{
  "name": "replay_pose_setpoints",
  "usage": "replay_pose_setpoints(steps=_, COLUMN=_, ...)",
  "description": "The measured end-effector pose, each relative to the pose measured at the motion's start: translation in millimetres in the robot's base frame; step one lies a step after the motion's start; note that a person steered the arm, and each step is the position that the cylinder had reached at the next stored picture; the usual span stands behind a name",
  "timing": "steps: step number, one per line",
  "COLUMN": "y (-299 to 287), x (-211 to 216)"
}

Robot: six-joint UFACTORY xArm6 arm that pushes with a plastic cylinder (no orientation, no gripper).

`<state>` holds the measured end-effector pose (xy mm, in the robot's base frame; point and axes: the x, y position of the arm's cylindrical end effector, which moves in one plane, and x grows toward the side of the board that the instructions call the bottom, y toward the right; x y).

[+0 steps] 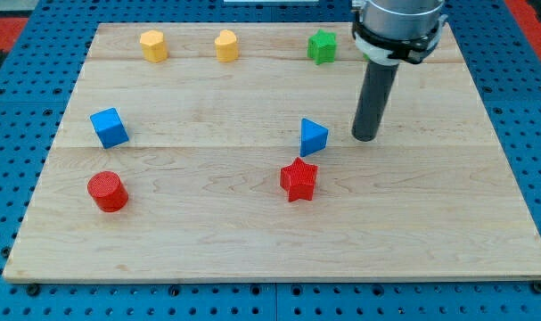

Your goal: Move the red circle below red star

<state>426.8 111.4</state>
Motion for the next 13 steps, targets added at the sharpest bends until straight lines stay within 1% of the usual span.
replay_pose_setpoints(steps=1, y=-23, x=0)
replay_pose_setpoints(steps=3, y=-37, x=2)
replay_pose_setpoints(steps=4, y=-60, x=-36)
replay_pose_setpoints(steps=5, y=-119, x=-55)
replay_pose_setpoints(steps=6, y=-203, x=-51)
replay_pose_setpoints(steps=7, y=-232, x=6)
replay_pose_setpoints(steps=8, y=-303, x=40)
replay_pose_setpoints(steps=9, y=-376, x=55)
replay_pose_setpoints(steps=10, y=-317, x=134)
replay_pose_setpoints(steps=11, y=-315, x=115)
replay_pose_setpoints(steps=12, y=-384, x=124)
replay_pose_setpoints(steps=13, y=-388, x=78)
